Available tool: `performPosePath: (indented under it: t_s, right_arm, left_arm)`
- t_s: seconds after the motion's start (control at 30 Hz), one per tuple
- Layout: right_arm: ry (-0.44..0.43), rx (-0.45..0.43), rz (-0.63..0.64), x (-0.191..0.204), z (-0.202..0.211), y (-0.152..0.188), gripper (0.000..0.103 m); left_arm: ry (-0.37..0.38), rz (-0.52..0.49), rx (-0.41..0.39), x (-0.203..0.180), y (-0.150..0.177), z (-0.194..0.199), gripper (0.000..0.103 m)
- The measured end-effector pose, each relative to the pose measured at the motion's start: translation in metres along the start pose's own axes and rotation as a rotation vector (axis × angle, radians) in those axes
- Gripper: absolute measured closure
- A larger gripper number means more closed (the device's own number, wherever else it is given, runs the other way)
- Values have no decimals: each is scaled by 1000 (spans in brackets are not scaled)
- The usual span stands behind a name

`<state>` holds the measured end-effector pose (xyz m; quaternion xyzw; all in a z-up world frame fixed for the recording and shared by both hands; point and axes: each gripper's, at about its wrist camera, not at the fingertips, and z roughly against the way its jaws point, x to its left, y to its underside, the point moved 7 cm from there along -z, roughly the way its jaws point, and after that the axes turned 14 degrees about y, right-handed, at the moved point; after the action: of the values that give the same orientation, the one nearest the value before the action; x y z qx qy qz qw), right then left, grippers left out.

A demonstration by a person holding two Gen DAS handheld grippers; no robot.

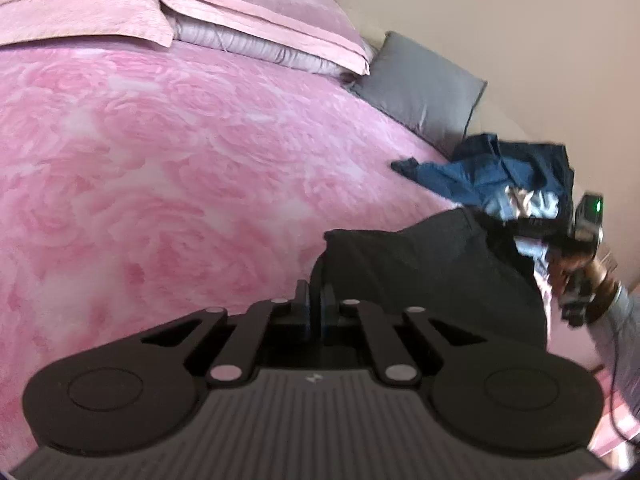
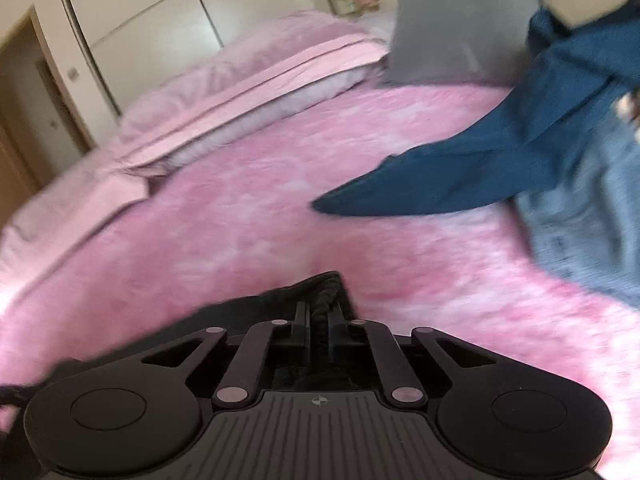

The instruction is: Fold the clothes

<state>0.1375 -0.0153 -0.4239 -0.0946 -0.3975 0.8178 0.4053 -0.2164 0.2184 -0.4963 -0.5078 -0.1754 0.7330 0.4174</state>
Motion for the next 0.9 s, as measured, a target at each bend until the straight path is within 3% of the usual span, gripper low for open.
performPosePath:
  t_s: [0.13, 0.27, 0.33, 0.37, 0.4, 0.43, 0.5, 0.57, 0.67, 0.7, 0.77, 0.8, 0.9]
  right_arm:
    - [42, 13, -56, -11, -9, 8, 99]
    - [64, 18, -97, -18, -10, 10, 90]
    - [101, -18, -115, -27, 7, 2, 78]
    - [133, -49, -125, -33, 18, -2, 59]
    - [165, -90, -133, -39, 32, -4, 54]
    - [190, -128, -138, -43, 46, -6, 54]
    - [124, -159, -105, -38, 75, 2, 54]
    - [49, -124, -45, -24, 90, 17, 54]
    - [39, -74, 83, -3, 96, 50, 54]
    - [41, -55, 127, 3, 97, 61, 54]
    - [143, 26, 211, 1, 86, 87, 54]
    - [145, 49, 173, -4, 88, 96, 54]
    - [-10, 70, -90, -21, 117, 104, 54]
  left_arm:
    - [-88, -38, 56, 3, 6, -14, 93]
    - [-181, -75, 44, -5, 2, -5, 76]
    - [-252, -70, 3, -6, -1, 12, 72]
    - [-275, -62, -15, -7, -1, 21, 70]
    - [-295, -54, -31, -10, -1, 30, 71]
    - [-304, -58, -22, -17, 6, 32, 77]
    - [-316, -72, 7, -32, 21, 33, 78]
    - [-329, -85, 37, -48, 37, 34, 78]
    - [-348, -105, 81, -72, 60, 36, 77]
    - [-355, -112, 95, -80, 67, 37, 77]
    - [-389, -112, 121, -89, 85, 39, 85]
    - [-405, -117, 107, -95, 93, 45, 85]
    - [-356, -78, 68, -114, 107, 64, 81]
